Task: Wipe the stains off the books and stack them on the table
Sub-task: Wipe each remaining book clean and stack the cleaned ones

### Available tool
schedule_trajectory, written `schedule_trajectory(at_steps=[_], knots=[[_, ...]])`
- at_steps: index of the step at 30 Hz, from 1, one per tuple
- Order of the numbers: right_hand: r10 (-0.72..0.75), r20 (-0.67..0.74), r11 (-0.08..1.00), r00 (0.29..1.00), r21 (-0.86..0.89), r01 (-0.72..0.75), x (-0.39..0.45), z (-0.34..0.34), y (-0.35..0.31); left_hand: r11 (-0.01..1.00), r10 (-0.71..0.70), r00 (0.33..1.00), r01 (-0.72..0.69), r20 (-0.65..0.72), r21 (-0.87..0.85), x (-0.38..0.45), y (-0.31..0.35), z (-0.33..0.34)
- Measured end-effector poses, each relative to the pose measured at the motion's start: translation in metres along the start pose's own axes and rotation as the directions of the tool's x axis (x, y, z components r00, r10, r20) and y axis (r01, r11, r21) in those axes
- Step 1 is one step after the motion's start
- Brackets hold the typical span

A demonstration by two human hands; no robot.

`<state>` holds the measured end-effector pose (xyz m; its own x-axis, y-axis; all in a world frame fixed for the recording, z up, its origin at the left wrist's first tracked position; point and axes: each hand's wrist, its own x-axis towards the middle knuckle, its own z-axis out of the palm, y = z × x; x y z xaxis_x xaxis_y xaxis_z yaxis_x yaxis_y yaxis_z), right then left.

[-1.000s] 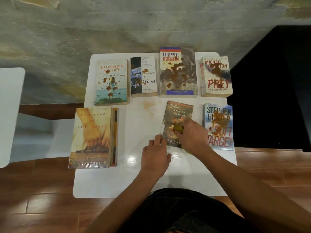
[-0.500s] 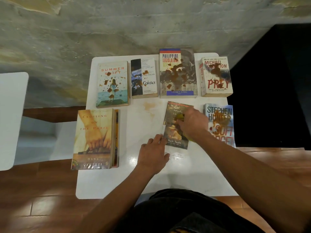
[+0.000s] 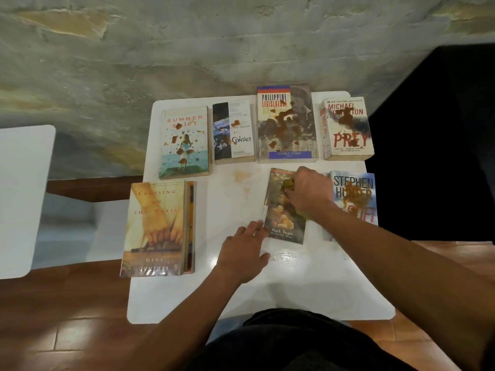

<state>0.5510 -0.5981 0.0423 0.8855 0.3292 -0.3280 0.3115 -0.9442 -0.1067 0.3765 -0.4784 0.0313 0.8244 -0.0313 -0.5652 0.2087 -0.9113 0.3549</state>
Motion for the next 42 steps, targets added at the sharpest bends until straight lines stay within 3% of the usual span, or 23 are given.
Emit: schedule_trajectory(at_steps=[6, 11, 20, 23, 25, 28, 36, 42], knots=[[-0.172, 0.06, 0.985, 0.983, 0.004, 0.172, -0.029, 0.024, -0.022, 1.0, -0.006, 1.0, 0.006, 0.002, 0.005, -0.005, -0.01, 0.001], [-0.243, 0.07, 0.97, 0.967, 0.019, 0.242, -0.055, 0.03, -0.002, 1.0, 0.007, 1.0, -0.007, -0.003, 0.008, -0.001, -0.009, -0.003], [-0.055, 0.017, 0.998, 0.998, -0.005, 0.055, -0.045, 0.018, 0.021, 1.0, 0.003, 1.0, -0.003, 0.013, 0.015, -0.002, -0.004, -0.004], [0.033, -0.014, 0.999, 0.999, 0.007, -0.033, -0.031, 0.011, 0.018, 0.991, -0.061, 0.998, 0.06, 0.0, -0.116, 0.0, 0.0, -0.004], [0.062, -0.009, 0.998, 0.998, 0.031, -0.062, -0.027, 0.009, 0.015, 0.916, -0.181, 0.983, 0.167, -0.004, -0.365, 0.005, 0.006, -0.006], [0.129, -0.005, 0.987, 0.992, 0.093, -0.128, -0.032, 0.011, 0.015, 0.69, -0.379, 0.925, 0.3, 0.024, -0.659, 0.015, 0.019, -0.011], [0.23, 0.02, 0.944, 0.973, 0.239, -0.228, -0.06, 0.034, 0.014, 0.702, -0.518, 0.855, 0.399, -0.039, -0.59, 0.035, 0.037, -0.011], [0.255, -0.03, 0.89, 0.966, 0.398, -0.222, -0.074, 0.051, 0.018, 0.57, -0.608, 0.79, 0.504, 0.079, -0.649, 0.055, 0.04, -0.006]])
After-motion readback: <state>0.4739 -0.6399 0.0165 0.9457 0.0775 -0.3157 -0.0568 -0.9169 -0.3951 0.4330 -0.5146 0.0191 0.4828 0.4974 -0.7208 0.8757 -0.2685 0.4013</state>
